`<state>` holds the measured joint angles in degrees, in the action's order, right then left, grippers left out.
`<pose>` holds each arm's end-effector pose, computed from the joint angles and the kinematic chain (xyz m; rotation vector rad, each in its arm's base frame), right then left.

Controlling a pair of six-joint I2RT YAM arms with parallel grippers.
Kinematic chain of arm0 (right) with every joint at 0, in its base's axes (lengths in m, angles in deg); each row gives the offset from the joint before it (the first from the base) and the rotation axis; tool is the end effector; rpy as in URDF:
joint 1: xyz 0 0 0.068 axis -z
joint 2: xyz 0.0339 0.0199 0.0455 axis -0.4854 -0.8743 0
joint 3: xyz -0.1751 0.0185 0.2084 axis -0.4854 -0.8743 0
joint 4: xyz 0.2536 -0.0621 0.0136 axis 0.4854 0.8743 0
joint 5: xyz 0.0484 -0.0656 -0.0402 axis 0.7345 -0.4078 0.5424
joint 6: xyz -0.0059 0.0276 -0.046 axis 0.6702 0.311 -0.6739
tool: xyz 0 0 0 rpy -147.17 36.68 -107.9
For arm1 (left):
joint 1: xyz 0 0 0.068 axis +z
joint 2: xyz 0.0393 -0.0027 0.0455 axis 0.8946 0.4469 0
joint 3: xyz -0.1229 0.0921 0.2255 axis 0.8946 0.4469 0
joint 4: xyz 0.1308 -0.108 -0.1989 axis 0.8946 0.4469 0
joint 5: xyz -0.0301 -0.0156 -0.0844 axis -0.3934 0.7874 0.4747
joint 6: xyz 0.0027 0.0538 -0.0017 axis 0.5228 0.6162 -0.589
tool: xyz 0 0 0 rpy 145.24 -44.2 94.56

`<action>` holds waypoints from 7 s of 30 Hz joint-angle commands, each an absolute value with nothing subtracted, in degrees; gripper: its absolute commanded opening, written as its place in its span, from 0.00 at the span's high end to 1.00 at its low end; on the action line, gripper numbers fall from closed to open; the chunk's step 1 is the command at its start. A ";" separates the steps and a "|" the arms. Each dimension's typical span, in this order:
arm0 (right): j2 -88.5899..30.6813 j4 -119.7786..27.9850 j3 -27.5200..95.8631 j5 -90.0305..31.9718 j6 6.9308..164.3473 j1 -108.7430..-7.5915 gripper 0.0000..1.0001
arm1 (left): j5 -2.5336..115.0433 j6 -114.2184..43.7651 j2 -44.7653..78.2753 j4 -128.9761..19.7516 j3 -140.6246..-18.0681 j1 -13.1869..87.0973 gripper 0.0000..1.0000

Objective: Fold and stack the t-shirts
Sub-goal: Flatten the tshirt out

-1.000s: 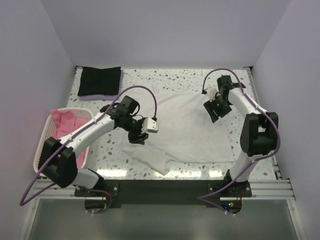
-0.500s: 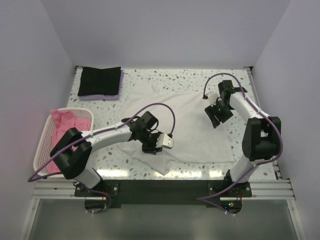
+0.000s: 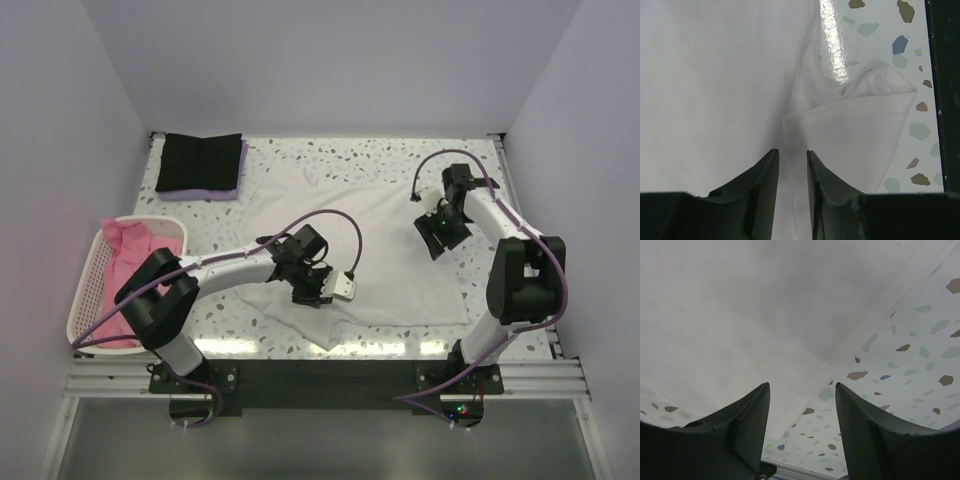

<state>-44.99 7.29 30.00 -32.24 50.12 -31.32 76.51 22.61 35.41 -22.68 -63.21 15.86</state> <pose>0.3192 0.0154 0.2158 -0.7966 2.8344 0.0487 0.1955 -0.2391 0.1757 2.0509 1.7349 -0.6878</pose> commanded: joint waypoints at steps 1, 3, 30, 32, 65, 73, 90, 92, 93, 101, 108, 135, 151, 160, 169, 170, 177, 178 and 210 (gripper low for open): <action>-44.73 6.77 30.08 -31.84 49.21 -30.71 0.42 | 78.58 24.34 32.93 -22.98 -63.69 14.77 0.67; -44.99 6.77 29.99 -31.40 49.29 -30.71 0.42 | 78.49 24.17 33.10 -22.98 -63.60 14.33 0.67; -44.64 7.03 29.29 -30.61 48.68 -29.22 0.42 | 74.98 23.64 36.27 -25.43 -61.85 13.88 0.50; -44.55 7.38 29.55 -30.34 48.85 -29.22 0.42 | 74.54 23.20 37.40 -26.05 -62.02 13.88 0.47; -42.62 8.96 27.88 -33.24 46.04 -29.22 0.44 | 69.97 54.48 -3.97 13.94 -45.51 1.49 0.72; -40.34 11.16 26.22 -32.63 43.41 -29.22 0.44 | 67.43 45.90 -7.16 6.04 -45.14 1.40 0.52; -34.27 8.44 13.39 -30.78 40.42 -29.22 0.52 | 69.19 12.83 27.02 -12.60 -58.95 35.67 0.85; -35.32 8.00 12.59 -31.13 39.98 -29.22 0.54 | 67.69 13.27 28.18 -13.22 -57.81 36.47 0.85; -35.59 7.56 11.72 -31.57 39.80 -29.22 0.55 | 67.07 13.44 28.53 -13.40 -56.93 37.17 0.85; -36.38 5.71 4.86 -33.77 37.70 -29.39 0.58 | 61.27 16.07 28.36 -14.80 -47.18 38.49 0.87; -31.29 9.57 1.07 -35.09 34.09 -29.74 0.62 | 59.68 20.12 23.54 -13.84 -43.65 38.49 0.84; -42.18 5.98 11.45 -34.29 35.67 -29.83 0.60 | 64.78 8.52 33.64 -17.97 -53.06 43.77 0.71; -39.37 19.07 18.37 -24.56 32.93 -30.36 0.61 | 72.16 12.93 25.02 -10.13 -61.21 43.77 0.61; -49.54 13.55 45.09 -23.57 42.34 -28.69 0.51 | 71.90 3.70 33.45 -22.35 -85.73 49.82 0.43; -66.60 3.78 65.91 -27.09 50.87 -25.79 0.52 | 71.02 -5.54 51.03 -28.60 -105.34 53.96 0.41; -70.01 3.69 67.24 -26.74 51.05 -25.79 0.53 | 70.76 -5.80 53.12 -29.12 -107.00 54.14 0.41; -79.62 0.62 74.46 -26.91 51.84 -25.79 0.55 | 69.18 -7.65 62.37 -27.99 -114.05 55.28 0.41; -80.23 -0.60 74.90 -27.00 52.02 -25.79 0.55 | 69.18 -7.65 63.85 -27.90 -114.49 55.37 0.41; -85.69 1.58 74.64 -24.28 45.16 -25.79 0.95 | 66.98 -5.63 81.52 -23.24 -124.59 56.60 0.44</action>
